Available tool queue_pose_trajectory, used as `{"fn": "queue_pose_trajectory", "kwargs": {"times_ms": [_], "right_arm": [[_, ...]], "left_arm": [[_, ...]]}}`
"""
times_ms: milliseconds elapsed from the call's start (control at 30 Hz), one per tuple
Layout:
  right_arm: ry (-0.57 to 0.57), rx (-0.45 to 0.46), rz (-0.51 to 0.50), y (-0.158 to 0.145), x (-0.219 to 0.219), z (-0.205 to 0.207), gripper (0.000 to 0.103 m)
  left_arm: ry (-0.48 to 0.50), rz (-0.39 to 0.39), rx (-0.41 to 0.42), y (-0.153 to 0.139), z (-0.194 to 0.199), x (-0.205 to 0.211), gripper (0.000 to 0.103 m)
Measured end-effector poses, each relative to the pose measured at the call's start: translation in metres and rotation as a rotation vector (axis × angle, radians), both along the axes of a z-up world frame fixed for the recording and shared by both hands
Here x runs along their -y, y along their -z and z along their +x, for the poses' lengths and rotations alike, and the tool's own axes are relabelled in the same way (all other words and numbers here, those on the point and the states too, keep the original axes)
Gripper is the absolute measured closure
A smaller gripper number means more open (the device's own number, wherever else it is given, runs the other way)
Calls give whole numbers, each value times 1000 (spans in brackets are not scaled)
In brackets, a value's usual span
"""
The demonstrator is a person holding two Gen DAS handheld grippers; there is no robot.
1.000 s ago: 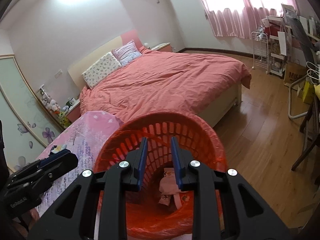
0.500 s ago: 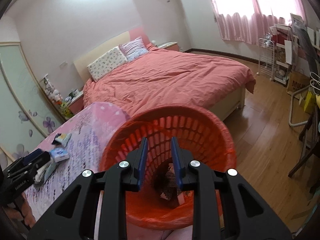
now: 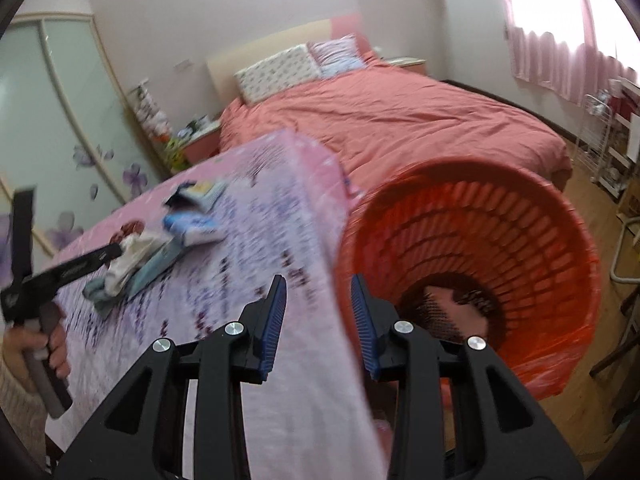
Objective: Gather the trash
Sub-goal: 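Grasp the crumpled white tissue with the left tool while the right tool reaches the blue tissue pack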
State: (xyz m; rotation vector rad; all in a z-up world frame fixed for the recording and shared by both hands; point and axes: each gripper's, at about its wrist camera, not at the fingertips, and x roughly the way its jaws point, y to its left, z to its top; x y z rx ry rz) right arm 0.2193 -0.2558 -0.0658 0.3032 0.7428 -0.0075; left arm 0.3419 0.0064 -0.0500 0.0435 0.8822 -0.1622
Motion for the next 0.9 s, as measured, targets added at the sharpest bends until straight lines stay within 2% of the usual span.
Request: {"fn": "queue_pose_trajectory", "kwargs": {"times_ms": [100,133,233,433,533,667,800,900], "right_arm": [[-17,-10,-6,1,-11,3,68],[-22,-14,-11,1,-13,4,68],[-33,-22,-18,3,-20,6,68],[-56,-41,-19,10,-36,12,68],[-82,-47,-24,12,-48,17,68],[-115,-48,-33,14,-66,28,68],[-145,-42,-45,13,-85,43,68],[-161,-31,-66,11,-102,57,68]], "left_arm": [[-9,46,-64,20,13,10,46],[-15,49,-79,26,17,10,57],[-17,-8,-62,23,14,3,65],[-17,-45,31,0,-10,-16,65],[-33,-75,73,-17,-28,-36,65],[-79,-70,135,-35,-52,-71,64],[-127,-44,143,-33,-70,-105,64],[-176,-58,114,-23,-75,-131,64]]}}
